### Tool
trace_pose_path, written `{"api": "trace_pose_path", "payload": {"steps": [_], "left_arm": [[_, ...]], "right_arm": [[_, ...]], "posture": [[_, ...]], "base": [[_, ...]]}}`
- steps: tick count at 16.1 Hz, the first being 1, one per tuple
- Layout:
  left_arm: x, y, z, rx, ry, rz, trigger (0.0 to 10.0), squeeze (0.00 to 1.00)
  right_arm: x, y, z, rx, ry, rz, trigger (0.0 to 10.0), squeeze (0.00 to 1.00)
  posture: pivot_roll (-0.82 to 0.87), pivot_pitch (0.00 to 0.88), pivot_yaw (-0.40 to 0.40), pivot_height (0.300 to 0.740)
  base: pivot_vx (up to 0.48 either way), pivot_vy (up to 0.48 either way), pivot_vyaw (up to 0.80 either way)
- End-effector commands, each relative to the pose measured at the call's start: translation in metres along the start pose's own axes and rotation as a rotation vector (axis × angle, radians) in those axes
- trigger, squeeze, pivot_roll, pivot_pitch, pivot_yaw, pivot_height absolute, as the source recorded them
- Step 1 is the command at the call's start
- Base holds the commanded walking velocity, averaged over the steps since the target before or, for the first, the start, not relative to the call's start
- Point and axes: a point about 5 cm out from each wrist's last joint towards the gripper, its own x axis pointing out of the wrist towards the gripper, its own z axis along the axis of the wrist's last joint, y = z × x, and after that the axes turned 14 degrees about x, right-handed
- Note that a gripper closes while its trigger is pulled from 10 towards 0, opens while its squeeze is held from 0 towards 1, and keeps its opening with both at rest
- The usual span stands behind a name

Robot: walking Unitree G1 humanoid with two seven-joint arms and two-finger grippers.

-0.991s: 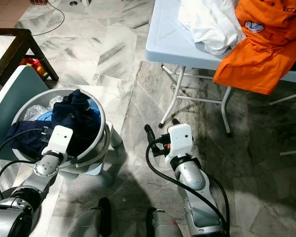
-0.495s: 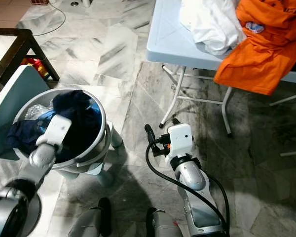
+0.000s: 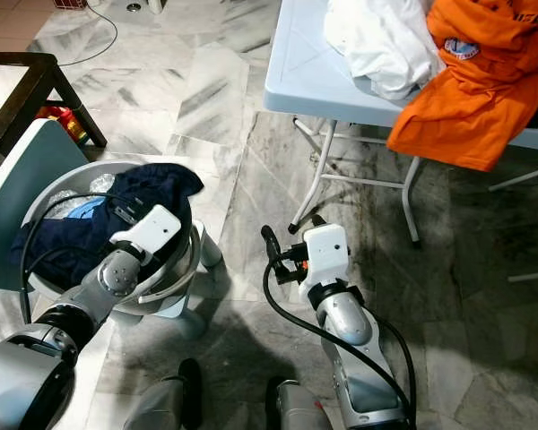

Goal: Hang hanger

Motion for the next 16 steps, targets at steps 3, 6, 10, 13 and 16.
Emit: {"api": "trace_pose_path", "payload": {"steps": [3,6,10,13,16], "left_arm": [[-0.011,-0.01,-0.022,0.027,0.072,-0.04,10.0,1.0],[-0.025,-0.004,-0.052,-0.015,0.175,0.002,10.0,1.0],[-0.043,0.0,-0.081,-0.023,0.244,0.04,10.0,1.0],[-0.059,-0.002,-0.1,-0.017,0.292,0.036,10.0,1.0],[-0.078,-0.006,-0.12,0.016,0.349,0.026,10.0,1.0]], "right_arm": [[-0.004,-0.001,-0.006,0.004,0.024,-0.012,10.0,0.0],[-0.006,-0.002,-0.007,0.004,0.03,-0.011,10.0,0.0],[-0.005,0.0,-0.009,0.009,0.036,-0.004,10.0,0.0],[-0.005,0.0,-0.01,0.01,0.039,-0.002,10.0,0.0],[-0.006,-0.002,-0.009,0.009,0.039,-0.005,10.0,0.0]], "posture": [[-0.11,0.275,-0.028,0.74],[-0.1,0.282,-0.031,0.74],[-0.08,0.288,-0.032,0.74],[-0.08,0.291,-0.032,0.74],[-0.08,0.292,-0.031,0.74]], "base": [[0.0,0.0,0.0],[0.0,0.0,0.0],[0.0,0.0,0.0],[0.0,0.0,0.0],[0.0,0.0,0.0]]}}
